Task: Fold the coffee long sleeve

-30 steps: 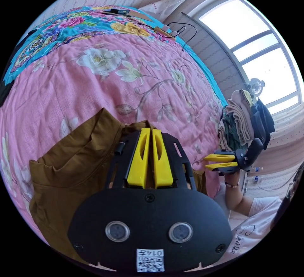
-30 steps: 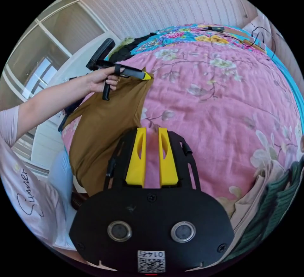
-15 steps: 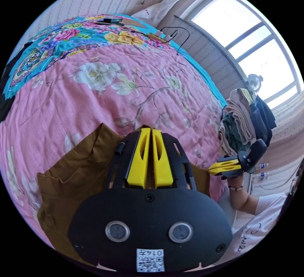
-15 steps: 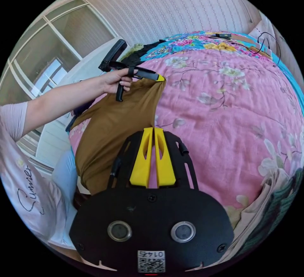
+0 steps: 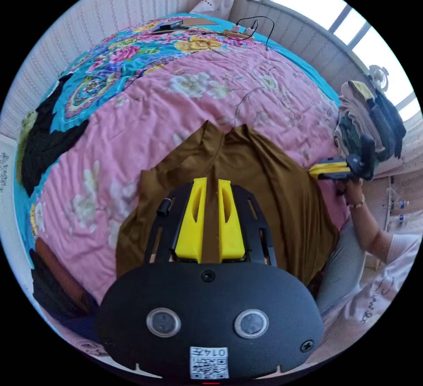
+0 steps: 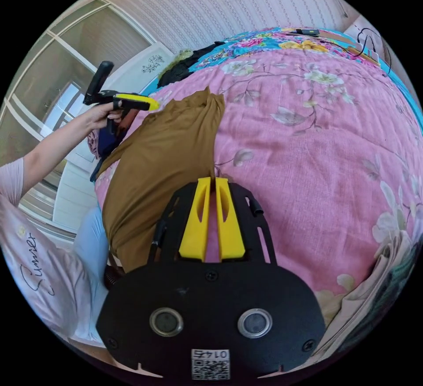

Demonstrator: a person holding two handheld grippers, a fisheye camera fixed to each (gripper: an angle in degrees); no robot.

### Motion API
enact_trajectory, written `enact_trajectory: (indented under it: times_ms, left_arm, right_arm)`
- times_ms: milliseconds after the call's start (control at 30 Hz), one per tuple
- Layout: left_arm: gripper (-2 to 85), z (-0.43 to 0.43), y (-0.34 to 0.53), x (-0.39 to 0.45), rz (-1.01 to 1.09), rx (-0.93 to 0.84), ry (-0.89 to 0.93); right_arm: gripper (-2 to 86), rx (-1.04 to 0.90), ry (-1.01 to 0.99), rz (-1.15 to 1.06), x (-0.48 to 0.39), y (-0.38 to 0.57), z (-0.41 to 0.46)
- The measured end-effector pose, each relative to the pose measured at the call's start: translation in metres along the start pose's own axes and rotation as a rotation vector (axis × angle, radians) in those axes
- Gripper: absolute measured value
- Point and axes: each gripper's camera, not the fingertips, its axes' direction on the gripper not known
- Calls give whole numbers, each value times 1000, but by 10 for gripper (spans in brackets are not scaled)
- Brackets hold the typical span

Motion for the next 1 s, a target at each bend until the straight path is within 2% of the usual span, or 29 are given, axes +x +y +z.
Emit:
enact_trajectory:
  times_ms: [100, 167, 233, 267, 333, 367, 500, 567, 633, 800, 1000]
  left_arm:
    - [54, -36, 121, 23, 9, -30, -64]
    - [43, -46, 201, 49, -28, -15, 8]
    - [20, -47, 297, 89, -119, 44, 109]
    - [14, -45, 318, 99, -148, 63, 133]
    - [11, -32, 380, 131, -266, 124, 218]
    - [18, -29, 390, 137, -281, 127, 238]
    - [57, -15, 416, 168, -232, 143, 264]
    - [60, -9, 422, 171, -203, 130, 275]
    - [59, 0, 429, 171, -185, 82, 284]
    - [2, -3, 458, 164, -188, 75, 273]
    - [-9, -28, 501, 148, -190, 115, 318]
  right_arm:
    - [51, 20, 93, 4, -11, 11, -4]
    - [48, 65, 129, 12, -23, 24, -12]
    - [39, 108, 76, 2, -52, 49, -16]
    - [37, 119, 49, 5, -61, 56, -14]
    - [34, 102, -116, 12, -103, 89, 11]
    - [33, 78, -159, 19, -113, 97, 22]
    - [41, -223, -357, 39, -177, 143, 110]
    - [54, -315, -360, 36, -194, 153, 139]
    - [60, -388, -273, -1, -214, 155, 173]
    - [51, -418, -137, 65, -219, 147, 240]
    - [3, -433, -136, 97, -229, 160, 268]
